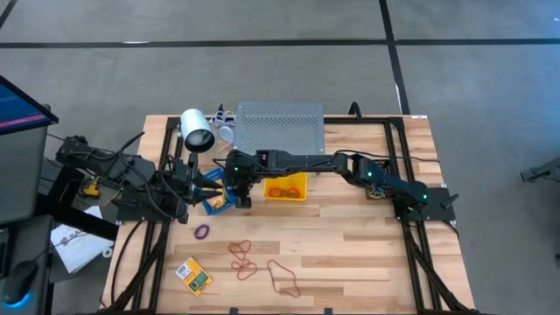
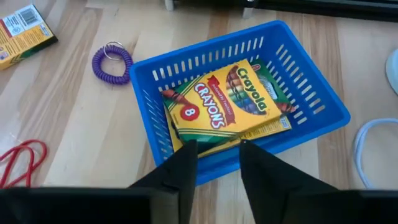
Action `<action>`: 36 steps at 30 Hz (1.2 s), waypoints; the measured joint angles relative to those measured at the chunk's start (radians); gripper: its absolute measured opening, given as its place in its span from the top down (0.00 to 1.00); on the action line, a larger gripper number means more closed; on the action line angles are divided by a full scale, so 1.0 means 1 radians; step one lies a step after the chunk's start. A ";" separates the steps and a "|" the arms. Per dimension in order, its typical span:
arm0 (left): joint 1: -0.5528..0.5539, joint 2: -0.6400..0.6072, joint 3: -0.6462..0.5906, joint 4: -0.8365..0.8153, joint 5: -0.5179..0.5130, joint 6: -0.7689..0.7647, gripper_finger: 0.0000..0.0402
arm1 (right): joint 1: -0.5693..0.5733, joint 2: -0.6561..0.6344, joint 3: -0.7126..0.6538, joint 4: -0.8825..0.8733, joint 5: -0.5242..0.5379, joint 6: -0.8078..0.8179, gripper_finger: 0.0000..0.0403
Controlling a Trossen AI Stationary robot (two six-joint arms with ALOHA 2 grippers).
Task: Pick & Place Office Desk Supplies
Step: Move the crayon box to the center of the table
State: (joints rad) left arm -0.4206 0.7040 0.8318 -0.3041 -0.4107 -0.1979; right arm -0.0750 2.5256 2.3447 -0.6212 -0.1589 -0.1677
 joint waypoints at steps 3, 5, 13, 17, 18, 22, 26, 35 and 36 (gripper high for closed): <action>0.000 0.000 0.000 -0.030 0.000 -0.020 0.81 | 0.000 -0.011 -0.001 -0.015 0.000 0.012 0.68; 0.000 0.004 0.000 -0.057 0.013 -0.039 0.81 | 0.002 -0.036 -0.001 -0.026 -0.001 0.018 0.67; 0.000 0.009 0.000 -0.079 0.106 -0.055 0.81 | 0.052 -0.222 0.000 -0.223 -0.001 -0.026 0.75; 0.000 0.010 0.000 -0.078 0.152 -0.055 0.81 | 0.078 -0.307 0.002 -0.403 -0.001 -0.027 0.79; 0.000 0.010 0.000 -0.077 0.168 -0.055 0.81 | 0.084 -0.319 0.002 -0.441 -0.001 -0.015 0.80; 0.000 0.013 0.000 -0.082 0.239 -0.055 0.81 | 0.109 -0.350 0.001 -0.594 0.000 0.029 0.81; 0.000 0.023 0.000 -0.087 0.287 -0.055 0.81 | 0.131 -0.387 0.000 -0.715 0.040 0.085 0.82; 0.000 0.027 0.000 -0.082 0.286 -0.048 0.81 | 0.163 -0.634 -0.058 -0.673 0.174 0.210 0.83; 0.000 0.027 0.000 -0.081 0.286 -0.048 0.81 | 0.169 -0.676 -0.096 -0.647 0.193 0.229 0.83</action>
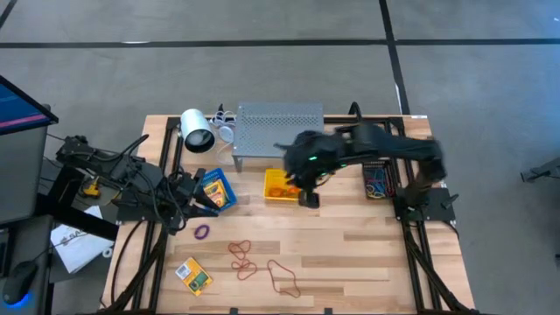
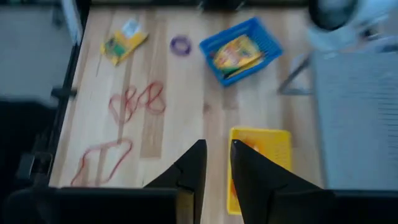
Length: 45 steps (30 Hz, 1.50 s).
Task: Pick & Place Office Desk Supplies
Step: Move the crayon box to the center of the table
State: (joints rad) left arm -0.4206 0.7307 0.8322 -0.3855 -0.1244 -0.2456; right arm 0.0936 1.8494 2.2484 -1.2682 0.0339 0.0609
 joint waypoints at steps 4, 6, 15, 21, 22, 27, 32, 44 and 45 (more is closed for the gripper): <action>0.000 0.008 0.000 0.001 -0.001 0.001 0.81 | 0.035 -0.203 -0.232 0.141 0.074 0.084 0.83; 0.000 0.023 0.000 -0.004 -0.001 -0.002 0.81 | 0.054 -0.327 -0.396 0.244 0.099 0.134 0.83; 0.000 0.201 0.000 -0.227 0.108 -0.188 0.81 | 0.110 -0.786 -1.133 0.863 0.125 0.288 0.83; -0.030 0.323 0.000 -0.329 0.280 -0.476 0.81 | 0.137 -0.831 -1.329 1.000 0.125 0.288 0.83; -0.042 0.338 0.000 -0.348 0.299 -0.528 0.81 | 0.138 -0.821 -1.343 1.004 0.124 0.288 0.83; -0.128 0.404 0.000 -0.405 0.371 -0.827 0.81 | 0.169 -0.753 -1.373 1.079 0.123 0.258 0.83; -0.225 0.470 0.000 -0.392 0.423 -1.072 0.81 | 0.176 -0.708 -1.391 1.142 0.121 0.253 0.83; -0.297 0.755 0.000 -0.233 0.578 -1.171 0.81 | 0.200 -0.657 -1.394 1.146 0.121 0.220 0.83; -0.299 0.782 0.000 -0.225 0.605 -1.160 0.81 | 0.203 -0.648 -1.393 1.156 0.121 0.219 0.83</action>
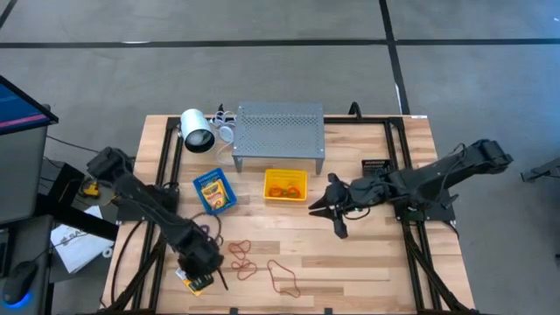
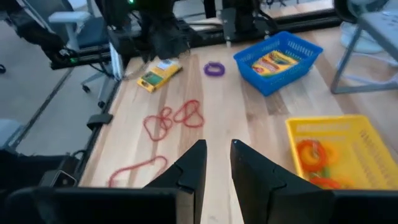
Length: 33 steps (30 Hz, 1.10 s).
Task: Pick & Place Office Desk Supplies
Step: Move the crayon box to the center of the table
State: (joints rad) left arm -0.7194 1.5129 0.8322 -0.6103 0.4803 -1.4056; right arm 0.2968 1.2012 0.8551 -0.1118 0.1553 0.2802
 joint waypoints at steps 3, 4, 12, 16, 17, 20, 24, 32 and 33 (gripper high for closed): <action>-0.010 0.058 0.000 0.006 0.047 0.037 0.81 | 0.006 0.020 0.000 0.014 -0.002 -0.003 0.83; -0.011 0.073 0.000 0.011 0.052 0.051 0.81 | 0.006 0.029 0.000 0.023 -0.002 -0.003 0.83; -0.017 0.150 0.000 0.025 0.021 0.138 0.81 | 0.004 0.064 0.000 0.043 -0.002 -0.008 0.83; -0.016 0.198 0.003 0.040 0.036 0.174 0.81 | 0.004 0.063 0.000 0.056 -0.003 -0.017 0.83; -0.016 0.210 0.004 0.050 0.047 0.178 0.81 | 0.004 0.063 0.000 0.067 -0.003 -0.023 0.83; -0.014 0.232 0.005 0.058 0.053 0.204 0.81 | 0.004 0.063 0.000 0.089 -0.038 -0.046 0.83; 0.004 0.231 0.004 0.072 0.013 0.234 0.83 | 0.005 0.063 0.000 0.100 -0.055 -0.079 0.83; 0.094 0.219 0.003 0.149 -0.088 0.339 0.98 | 0.011 0.152 0.002 0.132 -0.158 -0.106 0.83; 0.106 0.219 0.003 0.148 -0.092 0.354 0.99 | 0.011 0.176 0.002 0.128 -0.164 -0.106 0.83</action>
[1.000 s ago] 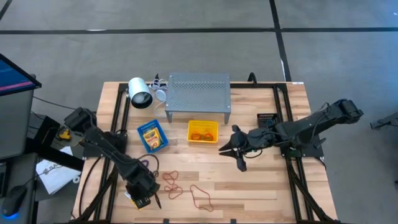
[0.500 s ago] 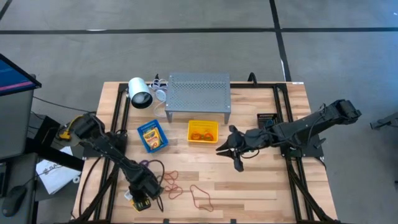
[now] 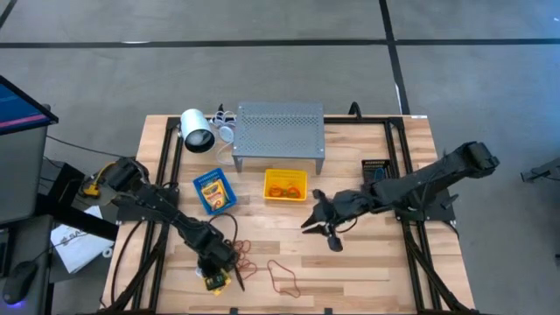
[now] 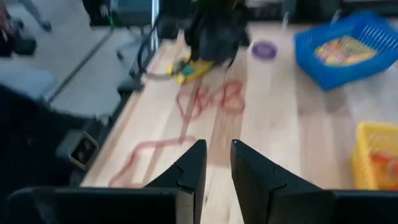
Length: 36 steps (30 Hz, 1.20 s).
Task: Pick & Place Office Desk Supplies
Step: Move the crayon box to the center of the table, then put the red rubber band into the black bin
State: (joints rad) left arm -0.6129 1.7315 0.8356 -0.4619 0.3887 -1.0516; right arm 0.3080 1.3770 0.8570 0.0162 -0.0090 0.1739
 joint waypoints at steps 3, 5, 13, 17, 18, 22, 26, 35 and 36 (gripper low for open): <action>0.027 -0.001 0.000 0.000 -0.011 0.025 0.99 | 0.001 0.082 -0.002 0.013 -0.020 0.002 0.83; 0.043 -0.001 0.000 -0.002 -0.010 0.032 0.99 | 0.006 0.132 -0.002 0.069 -0.037 0.002 0.83; 0.103 0.000 -0.001 0.000 -0.013 0.079 0.99 | 0.026 0.282 0.037 0.227 -0.097 -0.023 0.83; 0.133 0.000 -0.002 0.013 -0.018 0.086 0.99 | 0.061 0.336 0.093 0.223 -0.093 -0.088 0.83; 0.142 0.000 -0.002 0.025 -0.024 0.091 0.99 | 0.071 0.346 0.107 0.224 -0.092 -0.109 0.83; 0.174 -0.041 -0.004 0.070 -0.107 0.106 0.99 | 0.111 0.359 0.162 0.127 0.010 -0.180 0.83; 0.212 -0.152 -0.012 0.024 -0.231 0.105 1.00 | 0.136 0.359 0.211 0.048 0.062 -0.240 0.83; 0.234 -0.338 -0.006 -0.062 -0.275 0.024 0.99 | 0.113 0.380 0.236 0.027 0.097 -0.364 0.83; 0.234 -0.339 -0.006 -0.088 -0.273 0.013 0.99 | 0.108 0.396 0.242 0.023 0.098 -0.374 0.83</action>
State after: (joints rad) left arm -0.3790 1.3922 0.8297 -0.5501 0.1160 -1.0385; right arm 0.4156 1.7725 1.0992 0.0397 0.0890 -0.2000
